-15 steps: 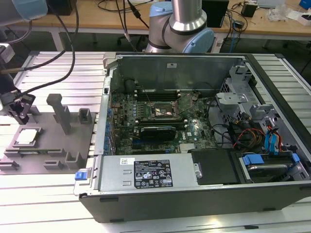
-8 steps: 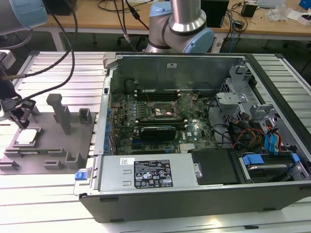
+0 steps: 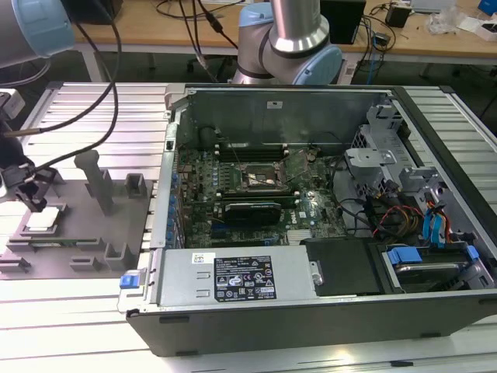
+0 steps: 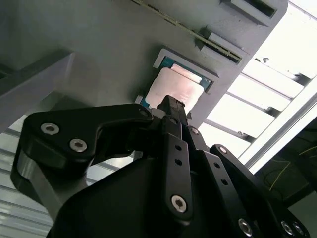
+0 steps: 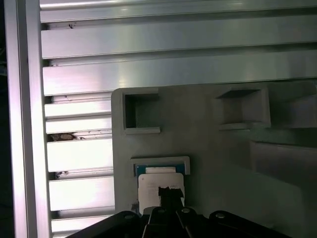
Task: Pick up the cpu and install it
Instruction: 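Pick up the cpu and move it towards the insertion slot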
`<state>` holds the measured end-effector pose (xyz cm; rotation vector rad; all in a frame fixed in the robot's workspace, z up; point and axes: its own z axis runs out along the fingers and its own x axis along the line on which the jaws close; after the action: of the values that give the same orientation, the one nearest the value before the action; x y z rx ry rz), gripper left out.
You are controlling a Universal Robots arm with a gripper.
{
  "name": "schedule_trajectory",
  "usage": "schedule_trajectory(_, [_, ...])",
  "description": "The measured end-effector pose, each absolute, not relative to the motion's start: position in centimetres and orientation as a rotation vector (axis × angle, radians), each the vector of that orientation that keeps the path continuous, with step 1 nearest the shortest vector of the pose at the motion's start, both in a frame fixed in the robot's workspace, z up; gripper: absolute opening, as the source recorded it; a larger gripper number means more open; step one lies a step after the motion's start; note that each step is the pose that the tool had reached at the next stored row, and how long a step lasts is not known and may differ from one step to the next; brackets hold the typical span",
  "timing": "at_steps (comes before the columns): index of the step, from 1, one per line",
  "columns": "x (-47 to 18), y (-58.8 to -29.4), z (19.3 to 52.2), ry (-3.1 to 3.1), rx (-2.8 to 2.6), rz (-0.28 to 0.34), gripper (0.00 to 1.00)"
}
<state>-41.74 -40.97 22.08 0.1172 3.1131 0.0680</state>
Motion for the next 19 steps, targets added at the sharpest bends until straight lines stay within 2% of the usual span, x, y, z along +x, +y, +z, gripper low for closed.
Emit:
schedule_trajectory(14, [-41.97,-41.03,21.26,3.113,0.117,0.062,0.11])
schedule_trajectory(19, [-41.97,-41.03,21.24,3.113,0.117,0.062,0.42])
